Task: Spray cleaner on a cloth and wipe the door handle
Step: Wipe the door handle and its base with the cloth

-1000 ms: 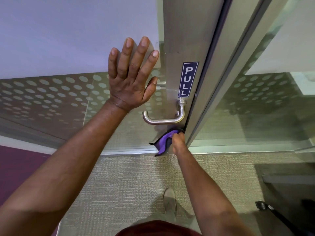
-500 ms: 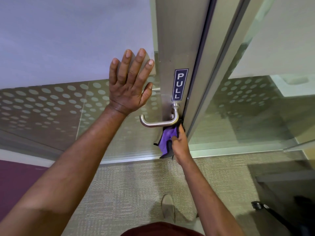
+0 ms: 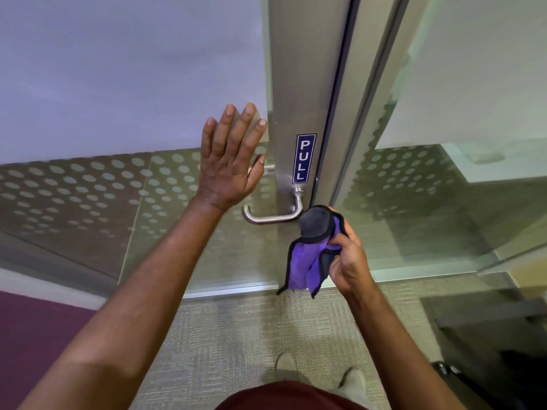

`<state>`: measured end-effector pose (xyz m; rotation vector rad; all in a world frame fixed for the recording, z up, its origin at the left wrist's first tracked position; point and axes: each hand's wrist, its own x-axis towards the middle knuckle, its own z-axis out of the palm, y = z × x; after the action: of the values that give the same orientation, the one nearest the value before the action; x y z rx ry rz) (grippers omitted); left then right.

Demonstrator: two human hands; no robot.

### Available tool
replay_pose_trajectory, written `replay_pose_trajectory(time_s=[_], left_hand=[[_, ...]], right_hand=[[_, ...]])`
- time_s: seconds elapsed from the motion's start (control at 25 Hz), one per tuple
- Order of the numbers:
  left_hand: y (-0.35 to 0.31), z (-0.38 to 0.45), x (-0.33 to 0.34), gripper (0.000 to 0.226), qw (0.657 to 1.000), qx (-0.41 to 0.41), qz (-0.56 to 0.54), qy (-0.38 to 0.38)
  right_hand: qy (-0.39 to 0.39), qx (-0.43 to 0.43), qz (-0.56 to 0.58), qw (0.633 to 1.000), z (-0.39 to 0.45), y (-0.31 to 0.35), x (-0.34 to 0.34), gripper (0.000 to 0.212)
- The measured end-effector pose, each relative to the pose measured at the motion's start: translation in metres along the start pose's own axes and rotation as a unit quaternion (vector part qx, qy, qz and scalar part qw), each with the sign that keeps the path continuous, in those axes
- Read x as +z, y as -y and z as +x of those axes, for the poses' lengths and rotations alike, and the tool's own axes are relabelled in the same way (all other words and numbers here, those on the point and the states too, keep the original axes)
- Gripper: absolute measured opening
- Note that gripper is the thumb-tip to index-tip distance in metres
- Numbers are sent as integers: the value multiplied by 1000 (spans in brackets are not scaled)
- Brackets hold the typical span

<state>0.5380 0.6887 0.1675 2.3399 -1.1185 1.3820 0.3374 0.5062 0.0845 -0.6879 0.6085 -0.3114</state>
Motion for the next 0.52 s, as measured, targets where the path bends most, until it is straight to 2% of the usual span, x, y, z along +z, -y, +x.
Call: replay_pose_trajectory(time_s=[0.24,0.32,0.36,0.4,0.44,0.48,0.52], left_hand=[[-70,-12,-48,48,978,-164,-112,62],[-100,-26,-63,44,948,-211,-224,80],[-114,-33,-69,44,916,-243,-304,103],[-127,-39,-73,45,860,-292,-396,136],[-138,-42,-77,50,774,-354,-495,175],[-146,-42,-82,58,655,-423,-591,207],[-151,-39,-86,65,521,-478,-672,219]], right_hand=[[20,43,53,997,-39,34,10,41],[38,45,56,997,-51,47,16,47],[49,50,53,996,-56,53,20,57],[60,58,47,995,-59,58,23,69],[71,64,41,995,-62,64,25,79],[82,67,33,994,-67,69,28,84],[93,66,26,993,-70,74,30,82]])
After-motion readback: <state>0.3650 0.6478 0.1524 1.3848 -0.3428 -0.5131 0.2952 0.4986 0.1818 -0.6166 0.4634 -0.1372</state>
